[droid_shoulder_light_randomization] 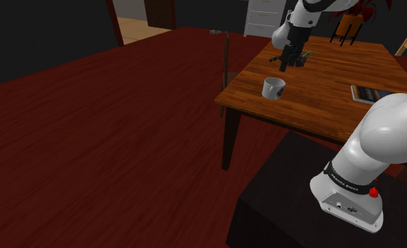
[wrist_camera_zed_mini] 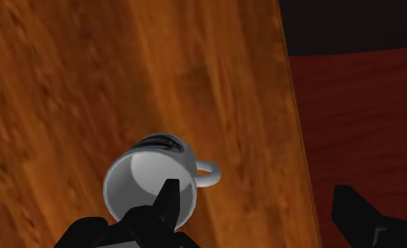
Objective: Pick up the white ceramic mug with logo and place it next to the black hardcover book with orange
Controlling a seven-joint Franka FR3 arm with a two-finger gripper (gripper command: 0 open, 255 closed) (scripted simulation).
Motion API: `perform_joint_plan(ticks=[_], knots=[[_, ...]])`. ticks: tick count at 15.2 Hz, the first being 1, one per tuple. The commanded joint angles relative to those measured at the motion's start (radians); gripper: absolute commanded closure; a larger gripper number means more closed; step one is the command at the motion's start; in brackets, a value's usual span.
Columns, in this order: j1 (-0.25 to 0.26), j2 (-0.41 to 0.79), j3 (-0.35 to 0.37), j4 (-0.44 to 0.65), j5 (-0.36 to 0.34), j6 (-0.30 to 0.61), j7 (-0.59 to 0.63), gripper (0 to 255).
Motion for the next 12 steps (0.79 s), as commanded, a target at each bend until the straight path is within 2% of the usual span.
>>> perform_joint_plan(ticks=[1,7,12], knots=[[0.004,0.065,-0.044,0.014,0.002,0.053,-0.051,0],[0.027,0.287,-0.173,0.102,0.07,0.178,-0.228,0],[0.033,0.511,-0.255,0.212,0.213,0.25,-0.414,0]])
